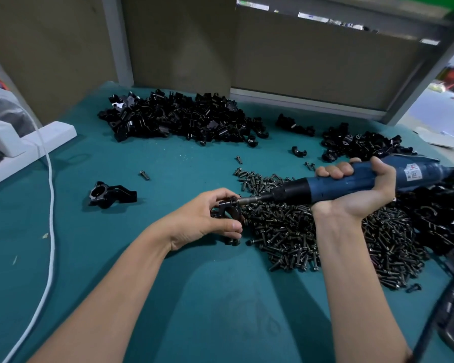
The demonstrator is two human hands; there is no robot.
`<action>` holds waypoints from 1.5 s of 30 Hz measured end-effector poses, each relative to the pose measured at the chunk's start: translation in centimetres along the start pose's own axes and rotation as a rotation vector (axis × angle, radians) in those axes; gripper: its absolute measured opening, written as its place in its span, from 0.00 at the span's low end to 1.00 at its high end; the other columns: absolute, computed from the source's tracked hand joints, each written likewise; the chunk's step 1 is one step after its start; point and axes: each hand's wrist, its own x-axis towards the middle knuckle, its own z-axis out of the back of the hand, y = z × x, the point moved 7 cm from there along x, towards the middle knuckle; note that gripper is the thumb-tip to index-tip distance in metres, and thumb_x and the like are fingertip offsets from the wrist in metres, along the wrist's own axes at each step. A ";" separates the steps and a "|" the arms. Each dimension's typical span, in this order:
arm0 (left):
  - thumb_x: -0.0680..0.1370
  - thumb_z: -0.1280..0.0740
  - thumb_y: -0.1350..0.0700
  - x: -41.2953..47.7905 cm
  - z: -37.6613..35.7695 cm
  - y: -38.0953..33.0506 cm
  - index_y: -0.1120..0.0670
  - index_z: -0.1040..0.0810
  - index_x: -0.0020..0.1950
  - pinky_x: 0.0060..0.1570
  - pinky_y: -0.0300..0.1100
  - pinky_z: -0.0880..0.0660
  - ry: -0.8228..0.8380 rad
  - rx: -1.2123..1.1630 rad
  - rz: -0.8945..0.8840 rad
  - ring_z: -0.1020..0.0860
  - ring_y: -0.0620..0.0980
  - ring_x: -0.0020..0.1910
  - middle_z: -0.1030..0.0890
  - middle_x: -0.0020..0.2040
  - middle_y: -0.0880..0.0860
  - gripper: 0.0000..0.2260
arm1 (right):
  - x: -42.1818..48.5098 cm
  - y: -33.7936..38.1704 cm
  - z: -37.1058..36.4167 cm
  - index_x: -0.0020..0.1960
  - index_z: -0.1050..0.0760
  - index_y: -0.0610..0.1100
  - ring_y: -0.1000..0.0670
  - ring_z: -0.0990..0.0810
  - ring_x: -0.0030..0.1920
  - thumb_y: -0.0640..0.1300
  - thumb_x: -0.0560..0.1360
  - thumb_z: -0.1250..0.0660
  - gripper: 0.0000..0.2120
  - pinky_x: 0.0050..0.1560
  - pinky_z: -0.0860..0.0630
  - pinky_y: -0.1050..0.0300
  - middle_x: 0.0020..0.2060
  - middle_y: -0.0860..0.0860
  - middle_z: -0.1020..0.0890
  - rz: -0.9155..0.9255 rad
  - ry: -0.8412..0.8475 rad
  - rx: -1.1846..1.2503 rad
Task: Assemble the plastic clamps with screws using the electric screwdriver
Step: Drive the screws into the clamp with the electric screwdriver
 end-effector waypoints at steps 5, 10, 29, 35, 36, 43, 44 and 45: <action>0.75 0.29 0.68 0.1 0.3 -0.5 0.58 0.25 0.58 0.46 0.39 0.20 -0.024 0.093 -0.019 0.15 0.57 0.46 0.18 0.50 0.59 0.14 | 0.1 -0.2 0.2 0.34 0.31 0.44 0.53 0.33 0.23 0.48 0.71 0.39 0.10 0.29 0.33 0.62 0.24 0.53 0.31 0.002 -0.003 0.022; 0.75 0.29 0.68 0.0 0.5 -0.5 0.58 0.25 0.59 0.47 0.38 0.20 -0.032 0.120 -0.018 0.14 0.56 0.46 0.18 0.51 0.60 0.15 | 0.0 -0.6 0.7 0.34 0.31 0.44 0.53 0.33 0.23 0.48 0.73 0.40 0.12 0.29 0.33 0.63 0.24 0.53 0.31 -0.011 -0.025 0.053; 0.76 0.28 0.66 0.2 -0.3 -0.7 0.55 0.26 0.58 0.46 0.37 0.20 -0.063 0.200 -0.062 0.14 0.51 0.46 0.19 0.52 0.57 0.14 | 0.2 -0.1 1.0 0.33 0.31 0.44 0.53 0.33 0.23 0.49 0.62 0.35 0.09 0.29 0.34 0.63 0.24 0.53 0.31 0.007 -0.042 0.049; 0.76 0.28 0.66 0.0 0.0 -0.8 0.55 0.27 0.59 0.48 0.38 0.19 -0.077 0.238 -0.056 0.15 0.56 0.49 0.20 0.56 0.61 0.15 | 0.2 -0.5 0.8 0.33 0.31 0.44 0.53 0.33 0.23 0.49 0.66 0.36 0.09 0.29 0.34 0.63 0.24 0.53 0.31 -0.006 -0.025 0.049; 0.76 0.28 0.66 0.0 0.0 -0.8 0.56 0.27 0.59 0.48 0.38 0.19 -0.072 0.238 -0.053 0.16 0.57 0.50 0.20 0.57 0.62 0.15 | 0.2 -0.6 0.7 0.33 0.31 0.44 0.53 0.33 0.23 0.48 0.67 0.37 0.09 0.29 0.34 0.63 0.24 0.53 0.31 -0.008 -0.024 0.048; 0.75 0.27 0.65 -0.2 0.9 -0.9 0.55 0.26 0.57 0.49 0.39 0.20 -0.058 0.256 -0.047 0.15 0.55 0.48 0.19 0.54 0.59 0.14 | 0.0 -1.5 0.8 0.33 0.31 0.44 0.53 0.33 0.22 0.48 0.73 0.40 0.13 0.28 0.34 0.63 0.24 0.53 0.31 -0.039 -0.046 0.080; 0.75 0.28 0.65 -0.2 1.0 -0.9 0.55 0.26 0.57 0.49 0.40 0.20 -0.057 0.257 -0.045 0.15 0.54 0.48 0.19 0.54 0.59 0.14 | 0.0 -1.7 0.8 0.33 0.31 0.44 0.53 0.33 0.22 0.48 0.74 0.40 0.13 0.28 0.33 0.63 0.24 0.53 0.31 -0.044 -0.047 0.082; 0.75 0.28 0.66 -0.2 1.1 -0.9 0.55 0.26 0.57 0.47 0.39 0.20 -0.056 0.252 -0.044 0.15 0.54 0.47 0.19 0.53 0.59 0.14 | -0.1 -1.8 0.8 0.33 0.31 0.44 0.53 0.33 0.22 0.48 0.74 0.40 0.13 0.28 0.33 0.63 0.24 0.53 0.31 -0.049 -0.047 0.085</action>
